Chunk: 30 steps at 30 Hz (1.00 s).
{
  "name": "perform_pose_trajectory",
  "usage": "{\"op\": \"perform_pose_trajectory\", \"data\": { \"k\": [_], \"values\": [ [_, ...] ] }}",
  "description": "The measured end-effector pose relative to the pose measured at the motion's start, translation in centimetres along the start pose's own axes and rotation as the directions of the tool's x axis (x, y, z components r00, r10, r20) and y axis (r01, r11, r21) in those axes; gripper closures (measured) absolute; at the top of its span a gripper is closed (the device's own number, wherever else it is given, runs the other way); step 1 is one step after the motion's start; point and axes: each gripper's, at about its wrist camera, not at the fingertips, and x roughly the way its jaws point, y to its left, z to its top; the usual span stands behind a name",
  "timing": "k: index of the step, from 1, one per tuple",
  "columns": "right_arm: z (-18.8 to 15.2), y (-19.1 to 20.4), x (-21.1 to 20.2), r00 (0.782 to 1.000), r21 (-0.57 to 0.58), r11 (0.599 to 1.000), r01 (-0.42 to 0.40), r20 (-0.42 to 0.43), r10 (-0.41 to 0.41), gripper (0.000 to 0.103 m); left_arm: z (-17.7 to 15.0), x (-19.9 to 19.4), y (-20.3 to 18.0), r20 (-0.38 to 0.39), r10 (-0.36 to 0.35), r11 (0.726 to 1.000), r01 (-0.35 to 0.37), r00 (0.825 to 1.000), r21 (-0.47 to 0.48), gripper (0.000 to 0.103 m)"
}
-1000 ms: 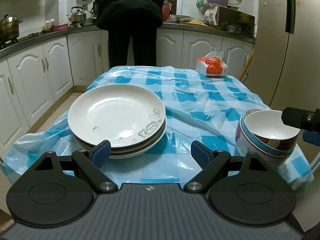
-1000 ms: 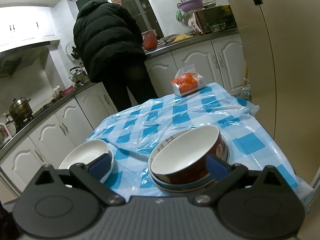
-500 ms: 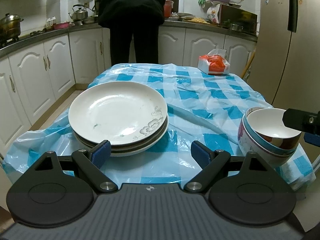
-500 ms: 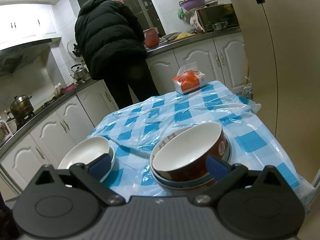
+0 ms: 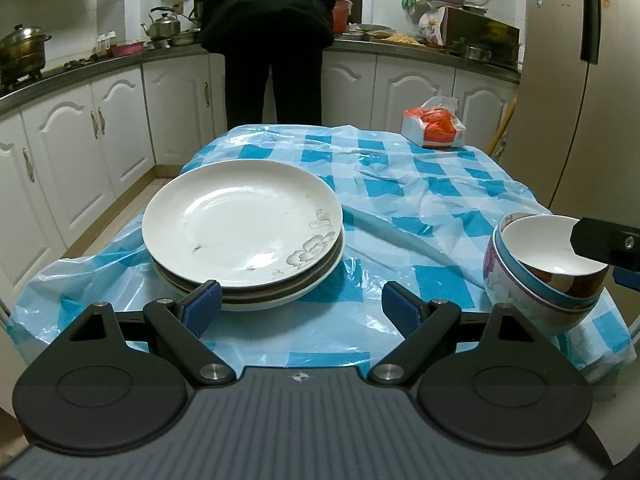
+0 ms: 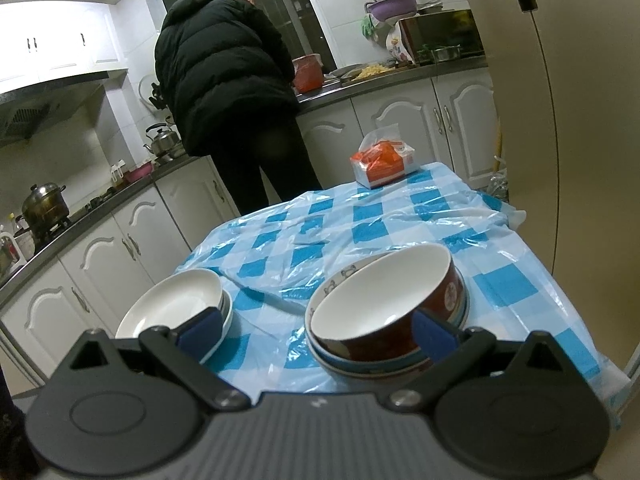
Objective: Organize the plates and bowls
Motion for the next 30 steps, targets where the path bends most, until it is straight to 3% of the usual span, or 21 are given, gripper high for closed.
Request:
{"op": "perform_pose_trajectory", "data": {
  "k": [30],
  "values": [
    [-0.08,0.15,0.12,1.0,-0.007,1.0,-0.004,-0.007,0.004,0.003,-0.09,0.06,-0.1,0.004,0.011,1.0,-0.011,1.0,0.0,0.0]
  ]
}}
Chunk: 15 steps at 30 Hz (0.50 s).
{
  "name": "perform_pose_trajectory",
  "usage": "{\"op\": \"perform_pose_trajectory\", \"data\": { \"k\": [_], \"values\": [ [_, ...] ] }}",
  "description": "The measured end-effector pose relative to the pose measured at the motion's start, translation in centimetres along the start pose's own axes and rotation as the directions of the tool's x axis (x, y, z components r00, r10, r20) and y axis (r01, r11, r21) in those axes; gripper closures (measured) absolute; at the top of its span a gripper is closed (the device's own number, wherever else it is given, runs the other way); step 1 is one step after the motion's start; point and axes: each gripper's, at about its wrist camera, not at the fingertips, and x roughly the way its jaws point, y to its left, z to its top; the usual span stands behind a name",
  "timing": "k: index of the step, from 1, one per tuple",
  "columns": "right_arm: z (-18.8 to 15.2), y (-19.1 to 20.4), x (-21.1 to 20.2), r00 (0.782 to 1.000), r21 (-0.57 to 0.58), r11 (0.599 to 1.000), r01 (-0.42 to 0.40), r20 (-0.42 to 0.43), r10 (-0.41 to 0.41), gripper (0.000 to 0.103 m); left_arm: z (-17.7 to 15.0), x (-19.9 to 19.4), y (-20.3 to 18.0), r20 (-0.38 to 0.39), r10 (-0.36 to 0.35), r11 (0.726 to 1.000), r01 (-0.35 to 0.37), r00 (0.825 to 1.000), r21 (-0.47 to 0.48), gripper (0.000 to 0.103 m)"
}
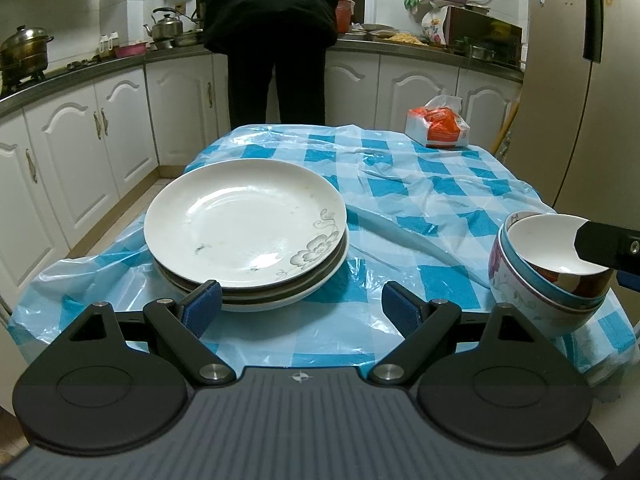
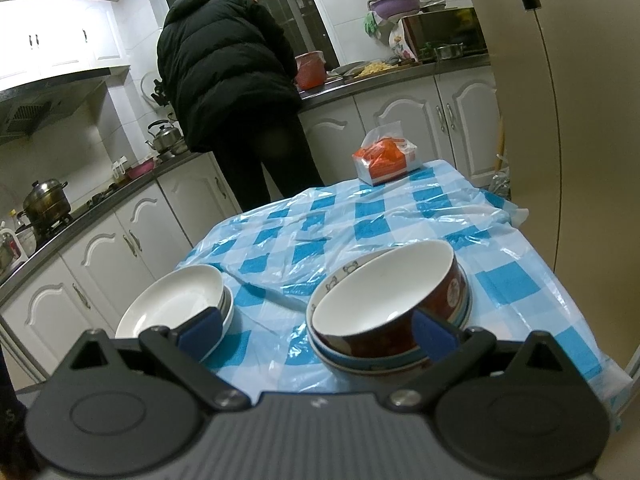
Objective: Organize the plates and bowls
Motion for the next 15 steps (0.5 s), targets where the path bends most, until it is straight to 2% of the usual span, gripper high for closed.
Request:
{"op": "perform_pose_trajectory", "data": {
  "k": [12,15],
  "values": [
    [-0.2,0.5,0.3,1.0,-0.032,0.999,-0.02,-0.007,0.02,0.002,0.3,0.0,1.2,0.032,-0.069,0.997,0.07,0.997,-0.039,0.0],
    [0.1,0.6,0.4,1.0,-0.043,0.999,-0.013,-0.003,0.013,0.0,0.7,-0.2,1.9,0.044,-0.064,0.996,0.067,0.997,-0.061,0.0]
  ]
}}
